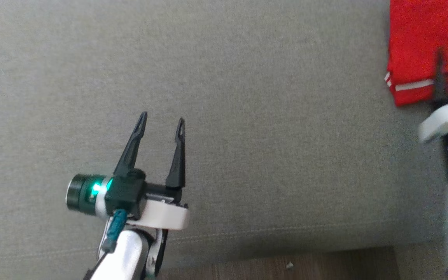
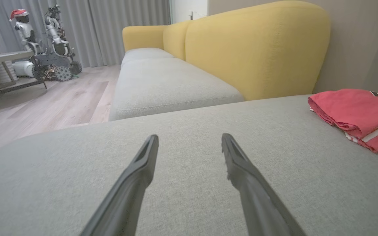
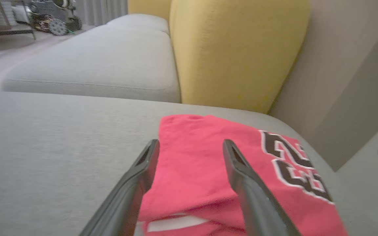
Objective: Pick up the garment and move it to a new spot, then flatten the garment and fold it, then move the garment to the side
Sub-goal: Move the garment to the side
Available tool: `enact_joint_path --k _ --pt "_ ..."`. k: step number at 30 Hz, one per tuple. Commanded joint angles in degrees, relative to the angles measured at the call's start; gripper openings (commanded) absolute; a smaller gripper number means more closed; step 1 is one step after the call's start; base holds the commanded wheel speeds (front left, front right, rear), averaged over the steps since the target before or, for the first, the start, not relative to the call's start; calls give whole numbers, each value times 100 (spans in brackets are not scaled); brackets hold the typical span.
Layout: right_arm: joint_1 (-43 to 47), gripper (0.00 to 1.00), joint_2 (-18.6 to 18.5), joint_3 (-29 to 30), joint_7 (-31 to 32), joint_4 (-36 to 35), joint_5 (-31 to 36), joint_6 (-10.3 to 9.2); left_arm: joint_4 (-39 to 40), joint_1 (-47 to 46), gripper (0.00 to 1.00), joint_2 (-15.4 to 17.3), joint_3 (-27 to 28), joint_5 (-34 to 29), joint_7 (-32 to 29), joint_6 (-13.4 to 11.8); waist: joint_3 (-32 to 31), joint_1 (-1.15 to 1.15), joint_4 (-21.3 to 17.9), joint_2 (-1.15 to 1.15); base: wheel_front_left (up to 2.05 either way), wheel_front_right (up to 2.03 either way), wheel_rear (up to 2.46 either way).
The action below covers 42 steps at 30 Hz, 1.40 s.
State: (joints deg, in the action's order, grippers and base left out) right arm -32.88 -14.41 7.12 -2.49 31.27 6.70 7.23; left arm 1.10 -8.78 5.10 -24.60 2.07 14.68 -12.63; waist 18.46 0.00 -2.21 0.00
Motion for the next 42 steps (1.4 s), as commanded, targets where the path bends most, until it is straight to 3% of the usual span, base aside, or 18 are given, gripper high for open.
enact_joint_path --k 1,7,13,21,29,42 --pt "100 100 25 -316 -173 -275 -155 25 147 30 100 -11 241 104 32 -29 -278 0 105 0 0 0 0" --pt "813 100 404 -1327 -935 -355 -1097 25 177 268 100 -147 498 525 32 145 -690 0 260 0 0 0 0" --pt "1422 100 746 -1662 -1243 -793 -1400 25 155 490 100 -196 750 591 32 200 -1059 0 385 0 0 0 0" --pt "2603 100 950 -1566 -1249 -2154 -1372 25 82 812 100 -217 950 626 32 429 -1478 0 458 0 0 0 0" --pt "3291 100 1108 -1474 -1250 -2334 -1190 25 -50 1068 100 -221 1150 487 32 544 -1739 0 435 0 0 0 0" --pt "3343 100 1151 -1504 -1251 -2360 -1246 25 -251 1126 100 -222 1208 397 32 603 -1787 0 404 0 0 0 0"
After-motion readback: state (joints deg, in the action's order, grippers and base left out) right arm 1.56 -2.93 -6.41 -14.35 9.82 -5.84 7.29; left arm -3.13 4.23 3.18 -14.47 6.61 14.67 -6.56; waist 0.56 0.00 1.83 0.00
